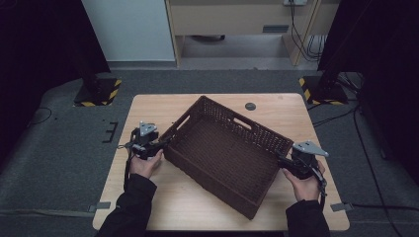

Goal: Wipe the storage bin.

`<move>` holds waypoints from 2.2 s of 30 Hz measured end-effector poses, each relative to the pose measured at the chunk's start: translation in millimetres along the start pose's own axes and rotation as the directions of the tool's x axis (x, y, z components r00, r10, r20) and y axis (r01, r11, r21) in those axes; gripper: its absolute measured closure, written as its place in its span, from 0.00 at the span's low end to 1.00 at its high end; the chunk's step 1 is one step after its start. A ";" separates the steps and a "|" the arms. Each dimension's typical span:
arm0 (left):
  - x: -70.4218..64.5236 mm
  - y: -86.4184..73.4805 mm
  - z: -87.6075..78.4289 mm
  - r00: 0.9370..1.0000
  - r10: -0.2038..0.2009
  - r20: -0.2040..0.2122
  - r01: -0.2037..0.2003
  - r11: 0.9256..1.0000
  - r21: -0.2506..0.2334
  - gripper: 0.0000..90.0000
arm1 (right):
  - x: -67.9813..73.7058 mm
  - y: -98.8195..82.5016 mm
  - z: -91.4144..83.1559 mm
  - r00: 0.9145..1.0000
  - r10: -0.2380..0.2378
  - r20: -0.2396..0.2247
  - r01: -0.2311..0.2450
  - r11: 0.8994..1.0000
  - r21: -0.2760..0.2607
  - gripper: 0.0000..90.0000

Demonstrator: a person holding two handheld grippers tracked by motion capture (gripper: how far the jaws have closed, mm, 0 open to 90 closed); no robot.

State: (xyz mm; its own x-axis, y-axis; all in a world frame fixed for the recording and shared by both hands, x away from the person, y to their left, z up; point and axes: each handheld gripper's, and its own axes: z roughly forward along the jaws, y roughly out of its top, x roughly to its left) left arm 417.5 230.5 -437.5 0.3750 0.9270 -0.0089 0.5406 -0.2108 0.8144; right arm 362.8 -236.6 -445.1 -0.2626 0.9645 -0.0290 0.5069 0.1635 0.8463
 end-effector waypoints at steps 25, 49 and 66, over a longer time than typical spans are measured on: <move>-14.4 -12.8 -36.8 0.999 0.002 0.050 -0.001 0.999 -0.032 0.58 | 2.1 -0.2 12.3 1.000 -0.021 0.013 0.020 0.999 0.047 0.57; -28.2 -33.8 -49.6 0.997 0.037 0.066 -0.036 0.999 -0.017 0.78 | 7.2 -3.4 7.3 0.999 -0.044 0.014 0.043 0.998 0.040 0.65; -31.2 -41.5 -40.8 0.997 0.024 0.070 -0.026 0.999 0.019 0.79 | -2.5 4.3 7.0 0.999 -0.024 -0.024 0.023 0.999 -0.039 0.49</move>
State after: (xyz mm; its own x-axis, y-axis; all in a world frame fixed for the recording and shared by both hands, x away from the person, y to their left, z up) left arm 352.7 223.0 -447.4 0.4395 0.8977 -0.0297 0.5451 -0.2403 0.8032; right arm 371.4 -236.9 -445.1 -0.2948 0.9549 -0.0365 0.4684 0.1777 0.8655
